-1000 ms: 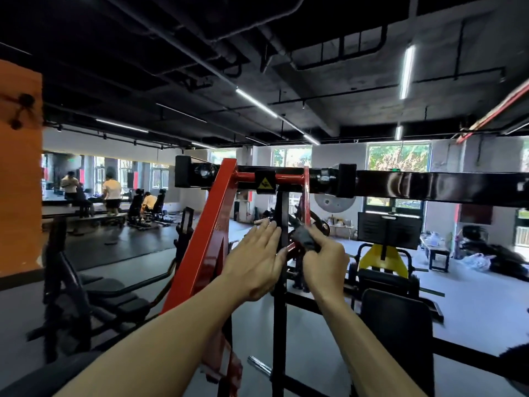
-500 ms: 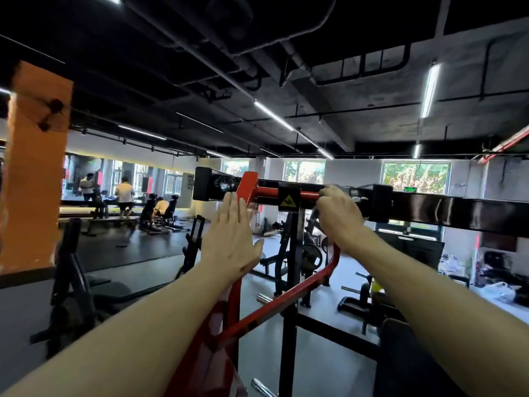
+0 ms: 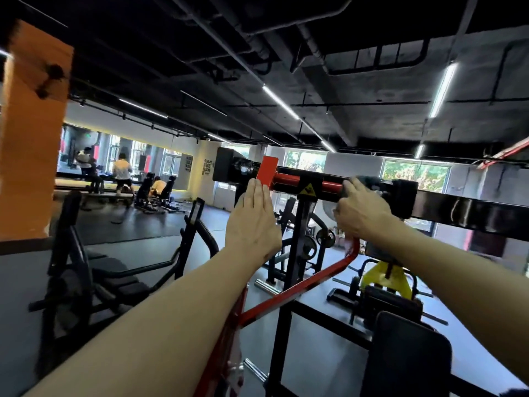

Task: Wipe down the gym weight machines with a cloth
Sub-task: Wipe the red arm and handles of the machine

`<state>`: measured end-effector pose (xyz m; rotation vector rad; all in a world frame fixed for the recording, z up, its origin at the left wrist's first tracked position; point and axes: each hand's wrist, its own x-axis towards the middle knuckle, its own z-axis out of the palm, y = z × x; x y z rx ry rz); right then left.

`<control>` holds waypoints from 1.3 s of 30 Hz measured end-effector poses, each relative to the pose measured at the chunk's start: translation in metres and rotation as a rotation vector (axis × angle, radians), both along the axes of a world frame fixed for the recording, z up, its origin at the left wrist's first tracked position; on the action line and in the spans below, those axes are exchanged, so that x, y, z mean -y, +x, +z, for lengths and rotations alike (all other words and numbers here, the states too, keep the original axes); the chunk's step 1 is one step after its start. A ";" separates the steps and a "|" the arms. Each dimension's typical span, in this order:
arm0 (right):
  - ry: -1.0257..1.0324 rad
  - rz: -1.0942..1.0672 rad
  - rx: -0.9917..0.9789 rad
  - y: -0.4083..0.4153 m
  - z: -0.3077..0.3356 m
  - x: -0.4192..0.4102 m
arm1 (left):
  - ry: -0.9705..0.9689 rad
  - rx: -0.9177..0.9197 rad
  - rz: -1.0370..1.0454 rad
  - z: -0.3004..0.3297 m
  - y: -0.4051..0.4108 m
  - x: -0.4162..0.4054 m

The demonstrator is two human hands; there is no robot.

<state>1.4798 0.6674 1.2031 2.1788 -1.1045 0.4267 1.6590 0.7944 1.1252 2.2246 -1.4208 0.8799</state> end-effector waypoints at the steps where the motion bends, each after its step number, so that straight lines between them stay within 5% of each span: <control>1: 0.015 0.006 0.016 0.000 -0.007 -0.005 | 0.002 -0.010 -0.018 0.000 0.001 0.000; 7: 0.117 0.063 0.185 -0.007 -0.051 -0.018 | 0.075 -0.073 -0.156 0.003 0.005 -0.015; 15: 0.184 0.209 0.487 -0.014 -0.108 -0.062 | 0.307 0.076 -0.178 -0.004 0.007 -0.059; 23: 0.423 0.483 1.015 0.010 -0.172 -0.136 | 0.523 0.132 -0.139 -0.012 0.001 -0.106; 26: 0.521 0.646 1.365 0.007 -0.214 -0.172 | 0.578 0.223 -0.075 -0.021 -0.010 -0.125; 32: 0.988 0.446 1.996 0.026 -0.301 -0.197 | 0.496 0.612 -0.352 -0.073 -0.053 -0.170; 35: 1.202 0.397 2.170 0.049 -0.329 -0.184 | 0.727 0.824 -0.372 -0.092 -0.073 -0.177; 39: 1.162 0.483 2.091 0.056 -0.338 -0.179 | 1.089 0.856 -0.038 -0.106 -0.083 -0.167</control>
